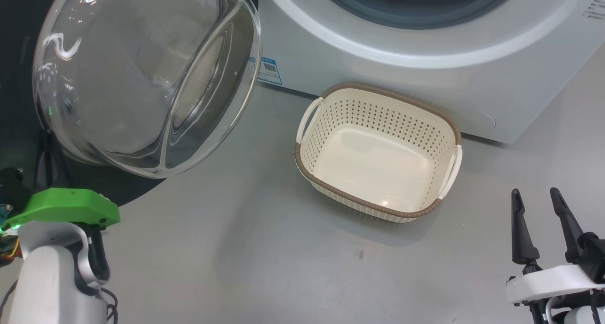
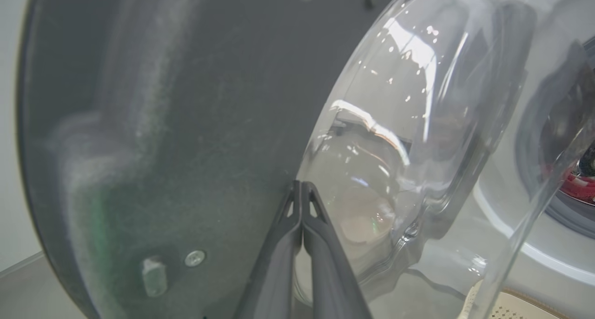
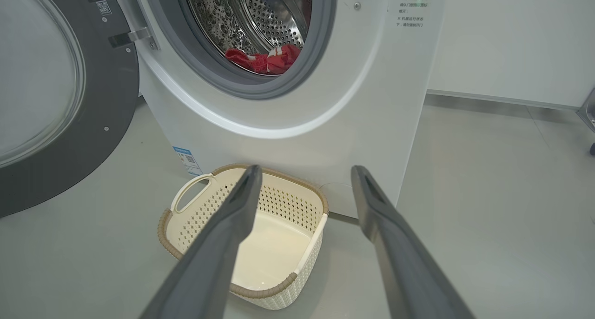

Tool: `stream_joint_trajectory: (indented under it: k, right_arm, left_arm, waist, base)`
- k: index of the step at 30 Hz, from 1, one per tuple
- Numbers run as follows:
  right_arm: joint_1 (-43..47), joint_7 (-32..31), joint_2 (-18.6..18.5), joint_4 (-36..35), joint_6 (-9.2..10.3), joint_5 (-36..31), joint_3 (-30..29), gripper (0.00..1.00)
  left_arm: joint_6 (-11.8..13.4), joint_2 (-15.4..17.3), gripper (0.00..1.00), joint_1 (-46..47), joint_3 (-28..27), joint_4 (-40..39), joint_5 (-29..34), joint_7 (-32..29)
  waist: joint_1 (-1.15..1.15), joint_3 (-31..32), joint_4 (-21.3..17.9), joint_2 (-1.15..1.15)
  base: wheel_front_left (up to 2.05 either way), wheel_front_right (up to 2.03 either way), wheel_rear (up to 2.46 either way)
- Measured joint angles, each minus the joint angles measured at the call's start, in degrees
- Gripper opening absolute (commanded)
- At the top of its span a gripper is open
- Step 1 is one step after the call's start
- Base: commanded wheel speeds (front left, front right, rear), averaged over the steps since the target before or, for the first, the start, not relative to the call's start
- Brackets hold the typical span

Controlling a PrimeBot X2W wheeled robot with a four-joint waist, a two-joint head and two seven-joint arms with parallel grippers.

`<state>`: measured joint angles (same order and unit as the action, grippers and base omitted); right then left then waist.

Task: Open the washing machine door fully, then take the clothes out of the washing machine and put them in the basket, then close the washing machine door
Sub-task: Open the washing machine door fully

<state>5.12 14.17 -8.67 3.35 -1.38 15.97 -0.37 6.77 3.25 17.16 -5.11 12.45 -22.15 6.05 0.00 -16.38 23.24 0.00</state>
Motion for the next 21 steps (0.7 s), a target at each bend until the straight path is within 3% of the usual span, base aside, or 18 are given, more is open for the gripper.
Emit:
stream_joint_trajectory:
  k: [11, 21]
  right_arm:
    - [-0.5, 0.0, 0.0, 1.0, -0.01, 0.0, 0.0, 1.00]
    - [-0.6, 0.0, 0.1, 1.9, -0.01, 0.0, -0.3, 1.00]
  left_arm:
    - [0.0, -0.3, 0.00, 0.7, -0.2, 2.2, 0.6, 2.7]
    - [0.0, -0.9, 0.00, -3.6, 3.9, -0.7, 2.7, 5.4]
  waist:
    - [0.00, 0.3, -0.7, 0.00]
    - [0.00, 2.2, -0.9, 0.00]
  base:
    - [0.00, 0.00, 0.00]
    - [0.00, 0.00, 0.00]
